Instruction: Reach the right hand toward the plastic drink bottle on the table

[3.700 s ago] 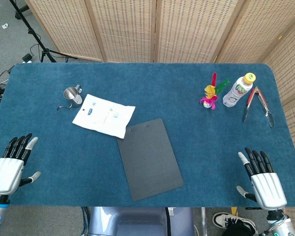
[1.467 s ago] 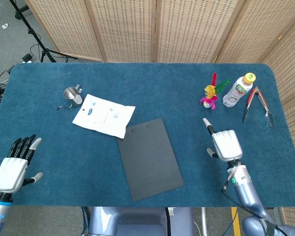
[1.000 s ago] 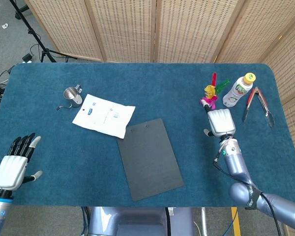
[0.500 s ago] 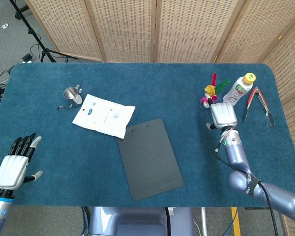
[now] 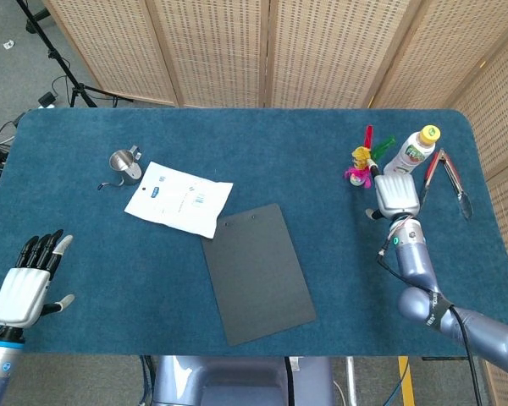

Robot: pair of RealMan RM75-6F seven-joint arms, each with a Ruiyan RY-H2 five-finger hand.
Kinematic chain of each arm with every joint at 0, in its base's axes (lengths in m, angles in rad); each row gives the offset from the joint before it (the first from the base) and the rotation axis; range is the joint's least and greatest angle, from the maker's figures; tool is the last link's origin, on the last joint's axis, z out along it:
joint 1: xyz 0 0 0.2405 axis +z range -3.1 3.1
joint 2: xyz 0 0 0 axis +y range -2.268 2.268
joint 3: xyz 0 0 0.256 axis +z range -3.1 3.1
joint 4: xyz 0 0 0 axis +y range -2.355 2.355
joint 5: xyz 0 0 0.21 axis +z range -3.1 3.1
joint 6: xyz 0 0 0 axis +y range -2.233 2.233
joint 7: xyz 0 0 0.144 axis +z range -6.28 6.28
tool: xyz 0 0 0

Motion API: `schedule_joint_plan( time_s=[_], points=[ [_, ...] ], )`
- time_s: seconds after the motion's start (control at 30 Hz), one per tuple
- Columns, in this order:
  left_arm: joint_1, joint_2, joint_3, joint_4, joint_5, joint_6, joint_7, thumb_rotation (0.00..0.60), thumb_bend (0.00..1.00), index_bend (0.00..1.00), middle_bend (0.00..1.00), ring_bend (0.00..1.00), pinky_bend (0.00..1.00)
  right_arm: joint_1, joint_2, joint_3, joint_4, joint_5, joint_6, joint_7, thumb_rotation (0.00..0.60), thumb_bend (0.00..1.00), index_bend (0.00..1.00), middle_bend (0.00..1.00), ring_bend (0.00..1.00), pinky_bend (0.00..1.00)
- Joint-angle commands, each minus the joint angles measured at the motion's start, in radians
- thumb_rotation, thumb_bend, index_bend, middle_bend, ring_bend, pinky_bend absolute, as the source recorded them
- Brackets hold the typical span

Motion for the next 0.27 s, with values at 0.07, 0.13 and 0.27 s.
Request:
schedule_joint_plan(
  time_s=[0.07,0.13,0.27],
  points=[
    [-0.001,0.0,0.001,0.0,0.002,-0.001,0.0,0.6,0.02,0.0,0.0,0.0,0.0,0.003,0.002,-0.008,0.004,0.004,-0.001,0.007,0.6,0.26,0.0,0.66,0.7,0.63],
    [-0.001,0.0,0.002,0.0,0.002,-0.002,0.001,0.6,0.02,0.0,0.0,0.0,0.0,0.005,0.003,-0.013,0.006,0.007,0.0,0.01,0.6,0.26,0.0,0.66,0.7,0.63],
    [-0.002,-0.001,0.001,0.001,0.002,-0.002,0.001,0.6,0.02,0.0,0.0,0.0,0.0,0.01,0.007,-0.021,0.005,0.008,0.004,0.019,0.6,0.26,0.0,0.66,0.7,0.63]
  ],
)
